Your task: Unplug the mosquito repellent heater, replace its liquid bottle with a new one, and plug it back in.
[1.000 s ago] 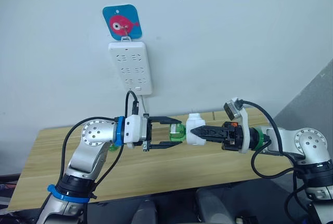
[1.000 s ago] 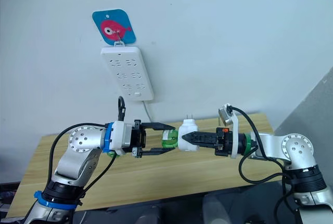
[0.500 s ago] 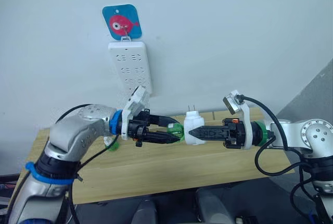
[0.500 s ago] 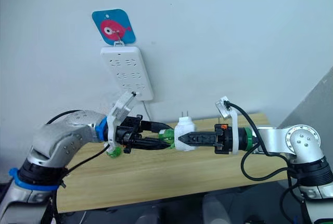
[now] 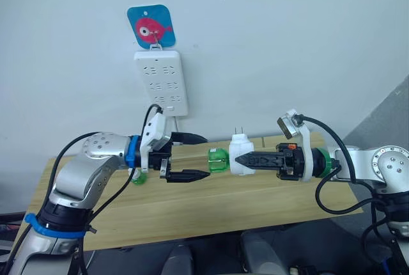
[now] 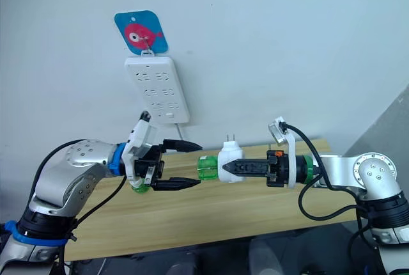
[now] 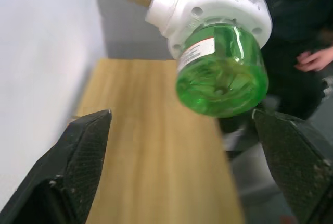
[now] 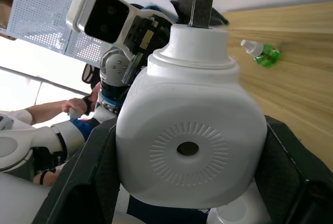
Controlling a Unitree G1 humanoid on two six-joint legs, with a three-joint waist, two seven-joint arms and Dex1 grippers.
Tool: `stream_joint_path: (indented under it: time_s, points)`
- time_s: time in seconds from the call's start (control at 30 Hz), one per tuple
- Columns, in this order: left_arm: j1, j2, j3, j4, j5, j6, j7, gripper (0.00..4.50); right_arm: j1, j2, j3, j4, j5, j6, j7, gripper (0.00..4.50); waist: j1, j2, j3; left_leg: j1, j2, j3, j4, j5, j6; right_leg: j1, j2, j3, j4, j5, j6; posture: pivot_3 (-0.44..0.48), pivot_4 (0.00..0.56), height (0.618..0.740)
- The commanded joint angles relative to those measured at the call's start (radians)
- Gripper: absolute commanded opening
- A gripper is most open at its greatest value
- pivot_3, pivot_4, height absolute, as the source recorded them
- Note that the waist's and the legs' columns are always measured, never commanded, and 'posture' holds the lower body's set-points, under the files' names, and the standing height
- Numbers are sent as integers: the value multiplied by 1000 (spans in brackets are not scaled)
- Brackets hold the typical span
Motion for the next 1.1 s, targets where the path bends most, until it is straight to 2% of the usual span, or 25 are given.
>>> stream_joint_path:
  time_s: [0.03,0.4,0.5,0.73,1.1]
  points:
    - [39,-32,45,27,50,-233,-37,4424,0,19,-12,30,26,-13,-24,3041,2,0,0,0,0,0,0,0,0,0,0,0,0,0,0,-159,153,740]
    - [91,-122,10,79,128,-401,29,4424,-22,120,24,73,26,-47,-152,3041,3,0,1,0,0,1,0,0,1,0,0,1,0,0,0,-149,158,740]
    - [83,-155,-12,72,138,-417,49,4424,-18,142,18,71,26,-38,-153,3041,4,0,1,0,0,1,0,0,1,0,0,1,0,0,0,-148,159,740]
    - [78,-169,-35,67,142,-438,55,4424,-15,173,2,54,26,-13,-135,3041,0,1,1,0,0,1,0,-1,1,0,0,1,0,0,0,-156,153,740]
    - [53,-179,-34,124,149,-573,42,4424,-3,155,-33,54,26,32,-75,3041,-1,1,1,0,0,1,0,-1,1,0,0,1,0,0,0,-163,147,740]
